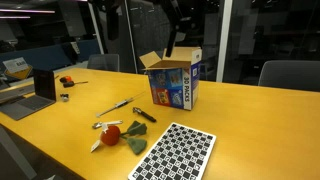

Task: Put the fluffy toy inside the box.

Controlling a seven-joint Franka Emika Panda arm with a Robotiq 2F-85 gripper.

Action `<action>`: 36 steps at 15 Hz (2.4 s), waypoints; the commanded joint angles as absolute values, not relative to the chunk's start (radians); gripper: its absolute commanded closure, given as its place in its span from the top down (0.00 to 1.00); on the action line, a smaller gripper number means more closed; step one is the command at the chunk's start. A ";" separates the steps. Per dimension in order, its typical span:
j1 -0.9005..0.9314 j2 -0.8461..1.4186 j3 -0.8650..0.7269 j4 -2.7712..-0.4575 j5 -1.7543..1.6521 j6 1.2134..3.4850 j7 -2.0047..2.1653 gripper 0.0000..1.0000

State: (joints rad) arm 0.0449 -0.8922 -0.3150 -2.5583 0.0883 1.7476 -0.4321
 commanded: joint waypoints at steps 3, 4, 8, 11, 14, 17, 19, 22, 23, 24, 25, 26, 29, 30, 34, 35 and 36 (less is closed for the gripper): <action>0.028 -0.889 -0.303 -2.550 0.099 1.746 -0.442 1.00; 0.028 -0.890 -0.303 -2.549 0.099 1.746 -0.442 1.00; 0.028 -0.890 -0.303 -2.549 0.099 1.746 -0.442 1.00; 0.033 -0.840 -0.278 -2.550 0.107 1.771 -0.407 1.00; 0.038 -0.746 -0.212 -2.540 0.142 1.812 -0.297 1.00; 0.040 -0.614 -0.108 -2.521 0.201 1.853 -0.107 1.00; 0.050 -0.514 -0.036 -2.506 0.250 1.886 0.017 1.00; 0.068 -0.365 0.059 -2.476 0.334 1.935 0.199 1.00; 0.072 -0.322 0.085 -2.470 0.360 1.964 0.260 1.00; 0.077 -0.273 0.108 -2.462 0.383 1.997 0.317 1.00; 0.082 -0.235 0.124 -2.454 0.408 2.015 0.370 1.00; 0.088 -0.194 0.138 -2.450 0.435 2.045 0.416 1.00; 0.107 -0.093 0.162 -2.442 0.504 2.094 0.521 1.00; 0.113 -0.066 0.165 -2.444 0.517 2.108 0.547 1.00; 0.132 0.067 0.164 -2.432 0.575 2.136 0.615 1.00; 0.137 0.097 0.164 -2.422 0.585 2.142 0.629 1.00; 0.144 0.132 0.166 -2.409 0.595 2.151 0.635 1.00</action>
